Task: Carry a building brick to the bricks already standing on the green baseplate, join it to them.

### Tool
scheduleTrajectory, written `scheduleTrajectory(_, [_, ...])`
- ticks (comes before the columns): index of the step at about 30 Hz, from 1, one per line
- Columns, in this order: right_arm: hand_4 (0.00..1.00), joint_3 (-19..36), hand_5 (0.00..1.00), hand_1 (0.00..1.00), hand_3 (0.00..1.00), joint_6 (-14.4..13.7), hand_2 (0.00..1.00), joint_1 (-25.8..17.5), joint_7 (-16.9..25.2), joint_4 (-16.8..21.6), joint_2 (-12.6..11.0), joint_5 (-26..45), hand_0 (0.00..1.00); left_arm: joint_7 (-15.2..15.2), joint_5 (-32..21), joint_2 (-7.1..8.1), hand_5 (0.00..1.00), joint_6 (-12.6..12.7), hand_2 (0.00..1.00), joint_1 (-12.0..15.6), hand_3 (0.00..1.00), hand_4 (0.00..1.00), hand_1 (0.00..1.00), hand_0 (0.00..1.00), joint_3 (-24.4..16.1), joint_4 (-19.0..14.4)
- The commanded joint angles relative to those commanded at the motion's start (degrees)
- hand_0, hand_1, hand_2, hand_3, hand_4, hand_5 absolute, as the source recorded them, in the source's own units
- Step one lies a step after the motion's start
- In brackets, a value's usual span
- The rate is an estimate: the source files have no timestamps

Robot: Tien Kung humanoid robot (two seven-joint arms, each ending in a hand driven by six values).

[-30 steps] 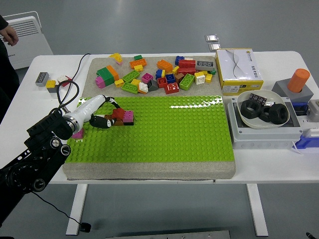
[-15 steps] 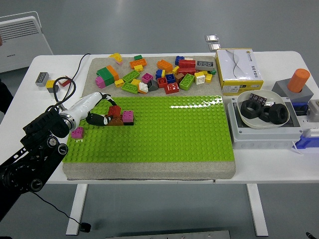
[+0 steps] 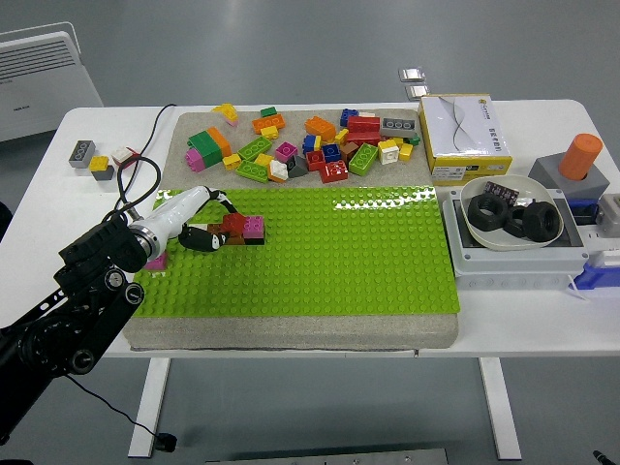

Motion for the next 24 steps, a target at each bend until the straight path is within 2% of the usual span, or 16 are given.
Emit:
scheduleTrajectory(13, [0.939, -0.1, 0.998, 0.562, 0.838, 0.0, 0.752, 0.0, 0.0, 0.0, 0.1, 0.2, 0.521, 0.0, 1.3, -0.11, 0.002, 0.5, 0.922, 0.1, 0.49, 0.645, 0.945, 0.956, -0.9, -0.7])
scheduleTrajectory(24, [0.94, -0.4, 0.998, 0.56, 0.838, -0.1, 0.752, 0.0, 0.0, 0.0, 0.0, 0.4, 0.521, 2.7, 3.5, -0.03, 0.002, -1.3, 0.919, 0.1, 0.489, 0.65, 0.943, 0.955, -0.5, -1.6])
